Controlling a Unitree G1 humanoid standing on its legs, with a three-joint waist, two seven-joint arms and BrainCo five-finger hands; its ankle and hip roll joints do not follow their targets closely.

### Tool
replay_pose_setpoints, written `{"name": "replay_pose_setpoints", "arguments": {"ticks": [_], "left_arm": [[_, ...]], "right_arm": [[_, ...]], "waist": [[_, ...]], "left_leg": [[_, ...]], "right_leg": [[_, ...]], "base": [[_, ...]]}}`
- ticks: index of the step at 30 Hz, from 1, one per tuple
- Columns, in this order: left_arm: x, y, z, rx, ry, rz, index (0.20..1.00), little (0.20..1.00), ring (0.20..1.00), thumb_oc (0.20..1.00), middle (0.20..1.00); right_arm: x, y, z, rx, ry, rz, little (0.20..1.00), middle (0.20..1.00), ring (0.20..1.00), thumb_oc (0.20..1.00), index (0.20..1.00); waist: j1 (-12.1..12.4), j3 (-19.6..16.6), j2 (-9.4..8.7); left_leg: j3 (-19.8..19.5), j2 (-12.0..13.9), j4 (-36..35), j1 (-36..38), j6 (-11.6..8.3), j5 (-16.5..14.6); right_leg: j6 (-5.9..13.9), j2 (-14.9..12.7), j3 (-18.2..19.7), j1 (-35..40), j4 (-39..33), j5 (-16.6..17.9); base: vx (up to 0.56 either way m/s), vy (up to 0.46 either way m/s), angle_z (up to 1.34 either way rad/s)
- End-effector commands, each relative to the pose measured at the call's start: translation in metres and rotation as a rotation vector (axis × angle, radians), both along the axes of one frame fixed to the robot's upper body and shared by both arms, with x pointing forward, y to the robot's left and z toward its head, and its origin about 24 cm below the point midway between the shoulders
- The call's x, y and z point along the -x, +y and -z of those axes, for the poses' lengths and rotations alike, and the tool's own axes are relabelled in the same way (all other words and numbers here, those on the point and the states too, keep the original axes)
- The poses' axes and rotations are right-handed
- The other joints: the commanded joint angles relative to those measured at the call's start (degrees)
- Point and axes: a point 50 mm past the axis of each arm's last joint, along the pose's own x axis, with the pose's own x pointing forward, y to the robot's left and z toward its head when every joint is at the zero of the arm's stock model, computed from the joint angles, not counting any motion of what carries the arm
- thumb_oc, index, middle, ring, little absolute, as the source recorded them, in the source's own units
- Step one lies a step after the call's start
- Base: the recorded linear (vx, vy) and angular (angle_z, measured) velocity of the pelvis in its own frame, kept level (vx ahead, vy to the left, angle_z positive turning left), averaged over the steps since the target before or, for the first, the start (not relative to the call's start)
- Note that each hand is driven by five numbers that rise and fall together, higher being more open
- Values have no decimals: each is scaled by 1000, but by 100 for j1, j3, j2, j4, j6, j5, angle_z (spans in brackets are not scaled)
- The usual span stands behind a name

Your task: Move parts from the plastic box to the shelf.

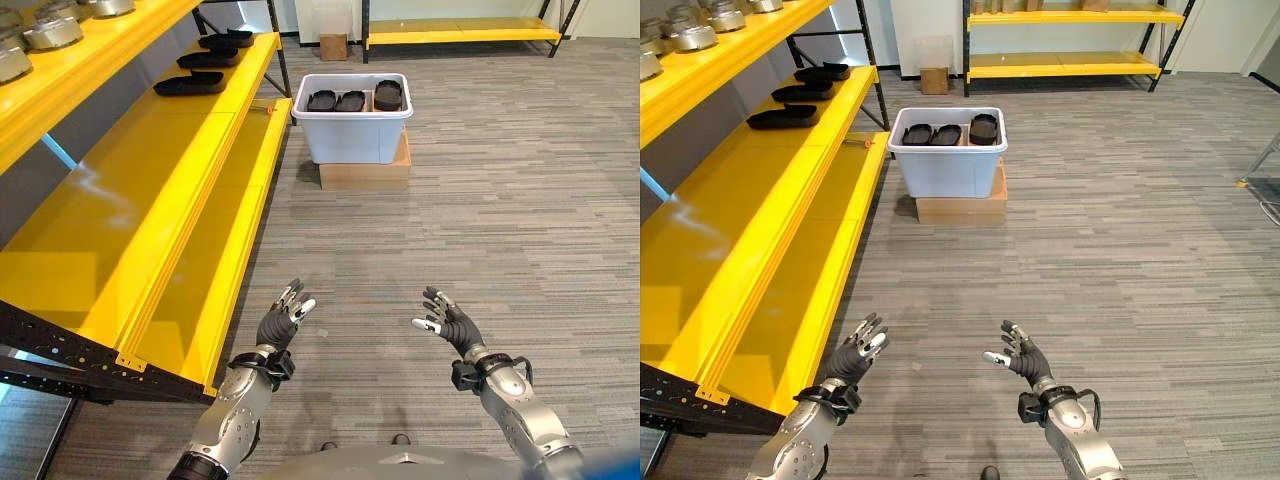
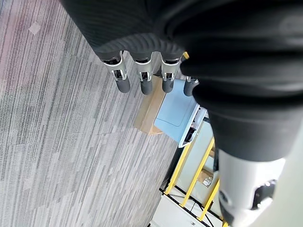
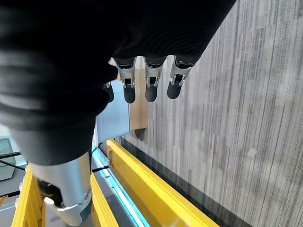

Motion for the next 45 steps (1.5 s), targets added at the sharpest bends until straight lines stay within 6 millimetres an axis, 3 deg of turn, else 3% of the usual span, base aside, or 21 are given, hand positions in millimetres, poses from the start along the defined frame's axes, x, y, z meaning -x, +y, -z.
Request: {"name": "replay_pose_setpoints", "arguments": {"ticks": [1,45], "left_arm": [[-10,15,-11,-7,-70,-58,1000,1000,1000,1000,1000],[-9,22,-15,-99,-111,-33,1000,1000,1000,1000,1000]], "right_arm": [[-7,5,-13,-23,-85,-24,1000,1000,1000,1000,1000],[-9,13,-13,-31,-86,-71,1000,1000,1000,1000,1000]], "waist": [[18,-171,-341],[83,-90,-316]], "left_leg": [[-225,252,24,-188,-263,-123],[-151,133,48,-184,-156,-266]], "right_leg": [[496,-369,-34,210,66,-224],[601,-483,7,174,66,-188]], "base": [[5,0,4],[3,4,0]]}}
